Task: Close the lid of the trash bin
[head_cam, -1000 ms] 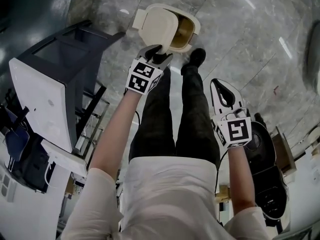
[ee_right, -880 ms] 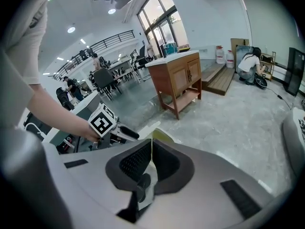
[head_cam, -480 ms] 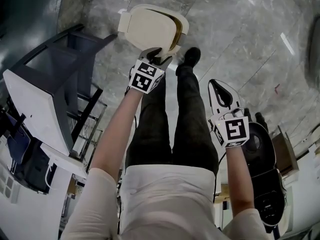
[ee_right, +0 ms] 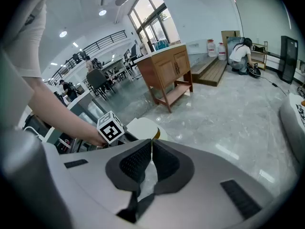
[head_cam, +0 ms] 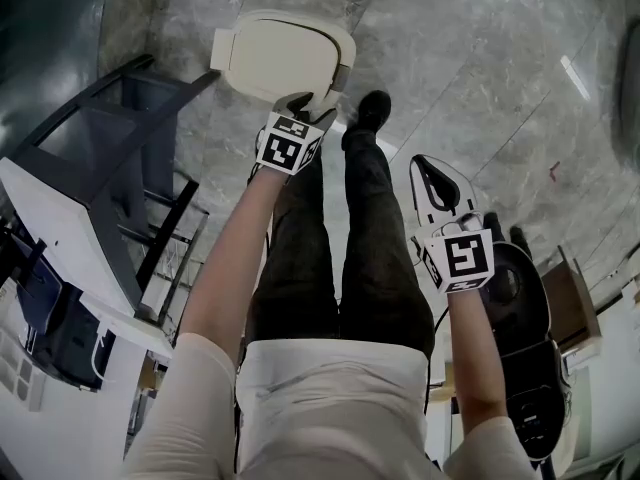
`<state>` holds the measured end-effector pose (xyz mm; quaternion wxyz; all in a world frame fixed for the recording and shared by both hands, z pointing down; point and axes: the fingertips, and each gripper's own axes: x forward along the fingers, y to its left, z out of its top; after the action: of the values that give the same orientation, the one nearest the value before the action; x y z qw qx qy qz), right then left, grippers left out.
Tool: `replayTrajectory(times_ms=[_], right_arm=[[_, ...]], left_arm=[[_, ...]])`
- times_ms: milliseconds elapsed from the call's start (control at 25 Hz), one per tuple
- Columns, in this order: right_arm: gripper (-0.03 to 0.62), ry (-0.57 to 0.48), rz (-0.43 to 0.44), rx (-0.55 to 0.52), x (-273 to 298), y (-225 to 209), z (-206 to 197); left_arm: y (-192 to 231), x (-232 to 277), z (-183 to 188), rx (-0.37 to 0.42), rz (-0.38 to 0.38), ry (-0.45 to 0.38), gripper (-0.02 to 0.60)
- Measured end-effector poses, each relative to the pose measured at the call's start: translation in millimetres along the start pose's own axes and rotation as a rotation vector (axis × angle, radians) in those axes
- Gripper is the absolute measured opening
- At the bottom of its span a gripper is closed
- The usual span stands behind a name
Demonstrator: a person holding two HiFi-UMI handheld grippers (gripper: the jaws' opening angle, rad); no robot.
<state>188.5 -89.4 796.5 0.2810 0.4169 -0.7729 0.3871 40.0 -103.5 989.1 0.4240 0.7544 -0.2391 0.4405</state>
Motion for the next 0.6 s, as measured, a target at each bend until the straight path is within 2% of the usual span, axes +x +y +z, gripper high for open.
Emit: replayTrajectory(times_ms=[280,440,600], right_arm=[[0.032,0.010,0.003,0.015,1,-12,-8],[0.032,0.011,0.011,0.016,4,-14,-11],[0.032,0.014,0.014,0.018,5,-19,-16]], left_arm=[[2,23,-3,-0.078,0.002,0.044,0.264],[1,33,-6,-0.071,-0.006,0.085,0.307],[2,41,-8,-0.055,0.008,0.106,0.311]])
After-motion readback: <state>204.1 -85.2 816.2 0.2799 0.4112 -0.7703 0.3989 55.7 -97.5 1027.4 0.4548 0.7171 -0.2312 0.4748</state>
